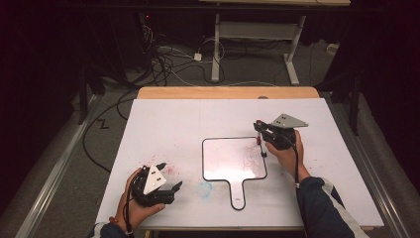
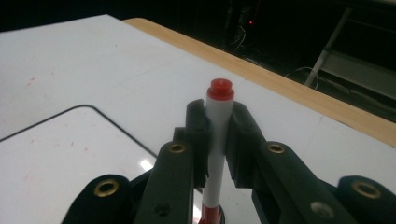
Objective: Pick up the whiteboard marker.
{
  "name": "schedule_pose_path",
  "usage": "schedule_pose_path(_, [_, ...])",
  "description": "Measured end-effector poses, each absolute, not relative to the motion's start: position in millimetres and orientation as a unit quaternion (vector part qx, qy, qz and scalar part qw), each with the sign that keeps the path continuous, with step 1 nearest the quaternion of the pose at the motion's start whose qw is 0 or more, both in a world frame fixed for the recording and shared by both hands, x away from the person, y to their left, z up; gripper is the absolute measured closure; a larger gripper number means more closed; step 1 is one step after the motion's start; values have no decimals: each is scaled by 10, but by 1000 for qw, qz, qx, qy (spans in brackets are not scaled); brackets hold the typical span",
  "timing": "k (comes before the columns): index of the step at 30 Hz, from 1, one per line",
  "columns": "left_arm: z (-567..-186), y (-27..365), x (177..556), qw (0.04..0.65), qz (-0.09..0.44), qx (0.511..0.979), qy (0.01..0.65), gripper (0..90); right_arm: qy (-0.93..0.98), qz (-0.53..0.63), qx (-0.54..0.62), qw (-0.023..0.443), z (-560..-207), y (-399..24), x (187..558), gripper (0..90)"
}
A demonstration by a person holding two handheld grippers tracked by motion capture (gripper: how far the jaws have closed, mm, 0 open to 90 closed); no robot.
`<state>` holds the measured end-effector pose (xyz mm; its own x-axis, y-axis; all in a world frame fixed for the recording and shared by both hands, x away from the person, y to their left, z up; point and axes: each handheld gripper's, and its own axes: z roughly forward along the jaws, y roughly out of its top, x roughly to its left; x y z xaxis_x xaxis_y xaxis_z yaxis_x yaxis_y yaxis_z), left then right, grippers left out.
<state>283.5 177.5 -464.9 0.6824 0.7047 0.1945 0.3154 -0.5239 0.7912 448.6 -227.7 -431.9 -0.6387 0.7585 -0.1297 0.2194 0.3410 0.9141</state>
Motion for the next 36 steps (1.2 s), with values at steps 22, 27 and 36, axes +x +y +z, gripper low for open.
schedule_pose_path(22, [-4690, 1751, 2864, 382, 235, 842, 299, 211, 774, 472, 294, 302, -4358, -2084, 4469, 813])
schedule_pose_path(27, [-4686, 1746, 2864, 383, 235, 843, 298, 211, 782, 511, 263, 242, -4378, -1870, 4401, 813])
schedule_pose_path(36, [-4695, 1747, 2855, 381, 231, 845, 296, 211, 773, 460, 300, 317, -4354, -2076, 4525, 814])
